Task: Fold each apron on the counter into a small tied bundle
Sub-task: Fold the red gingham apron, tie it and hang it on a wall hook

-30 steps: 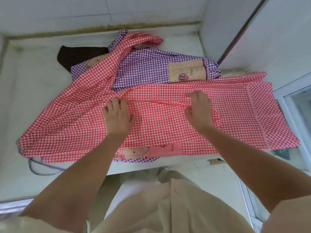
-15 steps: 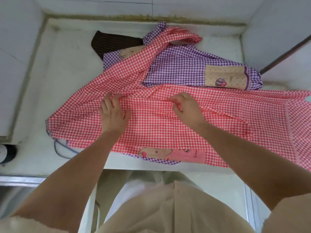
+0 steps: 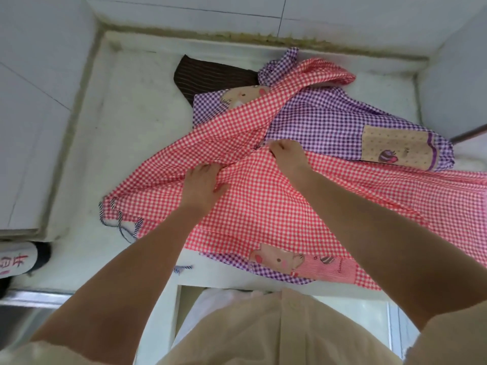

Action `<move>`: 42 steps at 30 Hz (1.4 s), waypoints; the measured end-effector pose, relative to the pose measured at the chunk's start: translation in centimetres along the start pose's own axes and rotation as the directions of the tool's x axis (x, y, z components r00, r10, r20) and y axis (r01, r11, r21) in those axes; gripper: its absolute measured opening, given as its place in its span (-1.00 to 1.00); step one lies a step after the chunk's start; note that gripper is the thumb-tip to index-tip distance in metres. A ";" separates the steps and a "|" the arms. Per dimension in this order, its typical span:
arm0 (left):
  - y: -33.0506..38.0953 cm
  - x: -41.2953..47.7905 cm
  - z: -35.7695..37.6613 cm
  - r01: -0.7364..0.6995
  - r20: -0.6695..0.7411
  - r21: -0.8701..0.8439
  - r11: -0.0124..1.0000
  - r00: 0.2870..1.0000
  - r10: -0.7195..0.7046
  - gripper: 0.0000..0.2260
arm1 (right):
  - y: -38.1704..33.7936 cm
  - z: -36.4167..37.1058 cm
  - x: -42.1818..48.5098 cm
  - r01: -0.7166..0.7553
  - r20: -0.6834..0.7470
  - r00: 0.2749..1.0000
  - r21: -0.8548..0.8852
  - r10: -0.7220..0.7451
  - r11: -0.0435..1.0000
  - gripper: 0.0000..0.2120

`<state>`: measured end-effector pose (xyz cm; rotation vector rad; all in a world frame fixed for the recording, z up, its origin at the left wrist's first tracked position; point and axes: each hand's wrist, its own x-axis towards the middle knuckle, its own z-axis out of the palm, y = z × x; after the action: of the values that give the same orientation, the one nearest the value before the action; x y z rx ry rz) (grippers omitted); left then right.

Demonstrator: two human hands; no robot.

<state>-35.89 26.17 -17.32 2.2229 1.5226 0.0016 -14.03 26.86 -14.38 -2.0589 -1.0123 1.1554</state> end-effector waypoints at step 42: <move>0.9 8.8 -6.8 0.000 -0.211 -0.061 0.998 0.977 -0.013 -0.72 | -4.2 -5.9 7.6 0.109 -0.128 0.888 -0.874 -0.441 0.473 -0.72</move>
<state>-33.32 36.13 -13.04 2.2280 1.6156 0.2871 -7.69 34.85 -11.83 -2.5026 -1.9032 0.0051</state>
